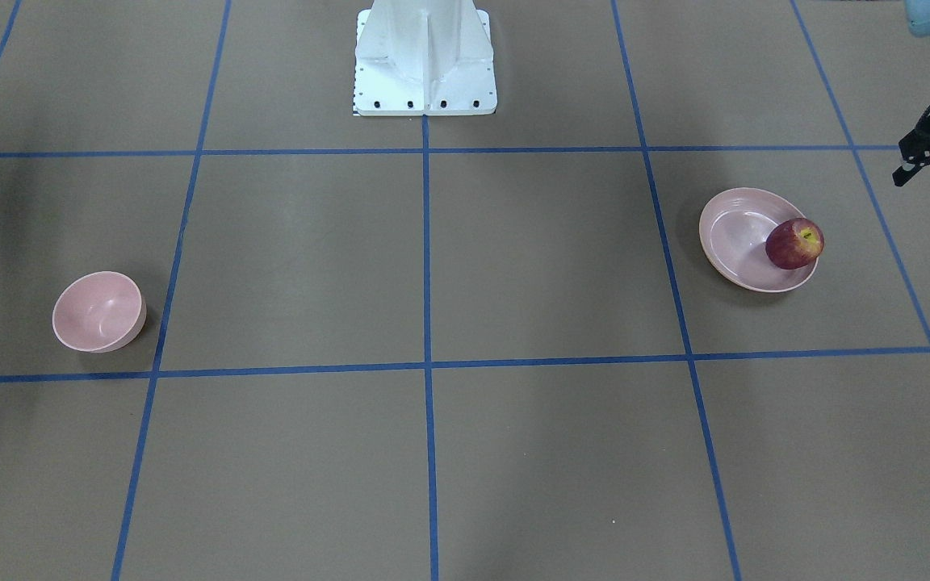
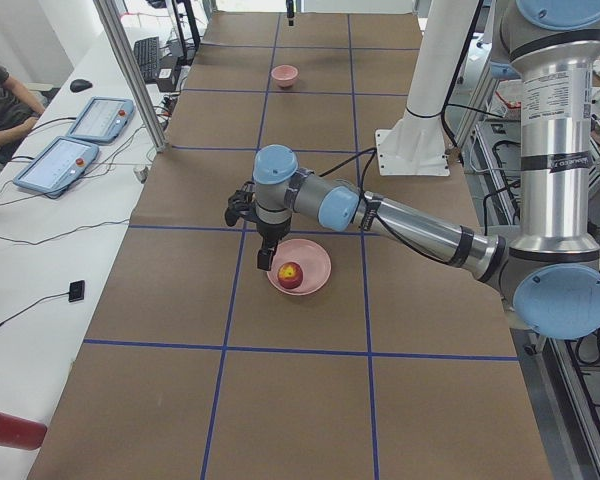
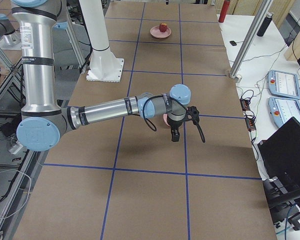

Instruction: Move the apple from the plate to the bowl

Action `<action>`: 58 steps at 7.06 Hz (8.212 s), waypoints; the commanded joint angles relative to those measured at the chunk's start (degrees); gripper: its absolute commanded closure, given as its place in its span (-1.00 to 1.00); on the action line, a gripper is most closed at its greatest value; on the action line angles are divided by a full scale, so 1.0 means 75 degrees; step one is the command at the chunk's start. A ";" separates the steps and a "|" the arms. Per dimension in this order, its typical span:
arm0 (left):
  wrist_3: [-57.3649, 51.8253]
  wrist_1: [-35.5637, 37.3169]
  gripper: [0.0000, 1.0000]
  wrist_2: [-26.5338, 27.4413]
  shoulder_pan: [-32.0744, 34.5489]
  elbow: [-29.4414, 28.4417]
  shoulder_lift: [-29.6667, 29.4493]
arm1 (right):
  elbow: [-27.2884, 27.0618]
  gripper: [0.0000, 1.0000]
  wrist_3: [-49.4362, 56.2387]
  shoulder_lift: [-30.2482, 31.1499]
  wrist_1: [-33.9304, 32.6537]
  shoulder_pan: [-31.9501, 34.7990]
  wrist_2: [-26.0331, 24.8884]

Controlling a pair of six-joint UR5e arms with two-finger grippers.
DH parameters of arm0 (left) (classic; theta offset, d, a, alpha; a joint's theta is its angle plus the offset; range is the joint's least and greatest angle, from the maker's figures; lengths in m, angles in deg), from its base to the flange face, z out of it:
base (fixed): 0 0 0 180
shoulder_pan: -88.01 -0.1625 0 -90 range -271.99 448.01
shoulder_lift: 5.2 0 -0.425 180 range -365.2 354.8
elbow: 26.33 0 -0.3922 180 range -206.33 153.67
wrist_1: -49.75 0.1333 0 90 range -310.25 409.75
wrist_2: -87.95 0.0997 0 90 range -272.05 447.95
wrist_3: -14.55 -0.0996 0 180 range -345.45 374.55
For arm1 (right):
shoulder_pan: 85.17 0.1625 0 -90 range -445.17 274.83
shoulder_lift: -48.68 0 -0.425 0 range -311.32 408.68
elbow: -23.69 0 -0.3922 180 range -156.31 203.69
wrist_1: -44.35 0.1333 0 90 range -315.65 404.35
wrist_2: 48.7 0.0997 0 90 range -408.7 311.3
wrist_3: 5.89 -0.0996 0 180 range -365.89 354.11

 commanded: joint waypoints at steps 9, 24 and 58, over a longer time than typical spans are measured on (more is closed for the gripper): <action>-0.0021 -0.0047 -0.96 -0.0001 0.0000 0.0033 0.0009 | 0.0021 -1.00 -0.0005 -0.0086 0.0032 -0.0107 -0.0305; 0.0049 -0.0551 -0.96 -0.0024 0.0000 0.0138 0.0044 | 0.1780 0.99 -0.4341 -0.0883 0.2856 -0.2732 -0.1009; 0.4561 -0.4008 -0.96 0.0972 -0.2742 -0.2288 -0.0003 | -0.1560 -1.00 -0.3017 0.1086 0.1005 -0.1373 -0.0551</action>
